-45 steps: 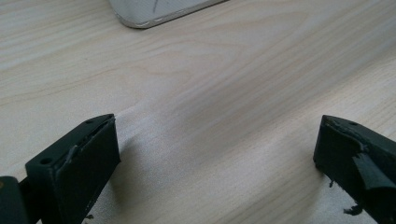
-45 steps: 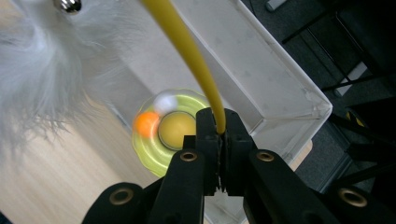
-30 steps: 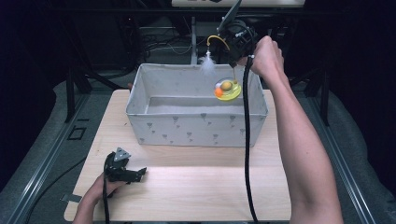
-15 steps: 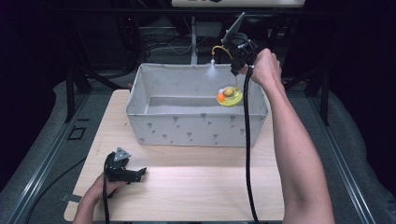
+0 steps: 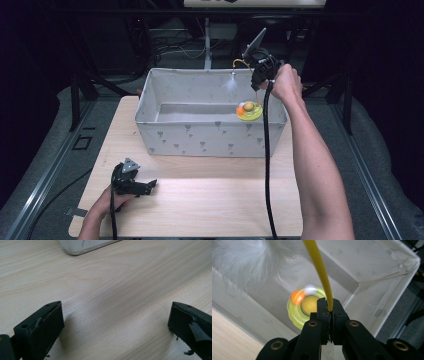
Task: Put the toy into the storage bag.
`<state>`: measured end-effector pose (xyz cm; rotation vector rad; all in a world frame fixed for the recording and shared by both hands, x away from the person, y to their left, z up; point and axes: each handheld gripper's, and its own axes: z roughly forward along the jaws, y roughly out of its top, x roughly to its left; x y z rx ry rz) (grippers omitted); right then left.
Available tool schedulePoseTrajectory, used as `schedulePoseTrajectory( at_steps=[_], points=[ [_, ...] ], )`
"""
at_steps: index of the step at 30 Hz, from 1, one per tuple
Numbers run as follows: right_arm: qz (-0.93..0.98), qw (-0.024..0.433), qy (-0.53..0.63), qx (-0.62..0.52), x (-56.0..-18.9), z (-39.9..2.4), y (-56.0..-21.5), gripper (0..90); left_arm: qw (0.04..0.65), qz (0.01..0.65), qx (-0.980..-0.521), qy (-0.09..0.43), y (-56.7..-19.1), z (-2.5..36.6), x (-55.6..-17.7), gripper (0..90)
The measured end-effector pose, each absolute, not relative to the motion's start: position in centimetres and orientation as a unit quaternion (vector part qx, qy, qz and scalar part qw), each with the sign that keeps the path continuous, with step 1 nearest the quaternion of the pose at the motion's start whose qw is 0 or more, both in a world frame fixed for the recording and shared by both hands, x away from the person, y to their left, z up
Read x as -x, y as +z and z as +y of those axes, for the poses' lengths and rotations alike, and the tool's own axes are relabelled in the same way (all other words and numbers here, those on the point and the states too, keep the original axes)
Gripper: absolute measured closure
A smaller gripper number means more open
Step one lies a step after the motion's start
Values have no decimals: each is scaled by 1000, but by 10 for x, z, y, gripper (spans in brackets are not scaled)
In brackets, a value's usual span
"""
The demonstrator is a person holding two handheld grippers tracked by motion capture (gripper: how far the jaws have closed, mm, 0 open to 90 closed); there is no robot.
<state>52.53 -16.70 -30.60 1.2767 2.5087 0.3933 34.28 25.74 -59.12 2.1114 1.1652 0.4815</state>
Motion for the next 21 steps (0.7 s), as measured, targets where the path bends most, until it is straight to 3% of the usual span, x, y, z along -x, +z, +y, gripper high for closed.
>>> schedulePoseTrajectory(
  at_steps=[21],
  points=[
    [880, 100, 121, -449, -512, -194, -354, 879, 335, 447, -809, 185, -591, 257, -343, 2]
  ],
)
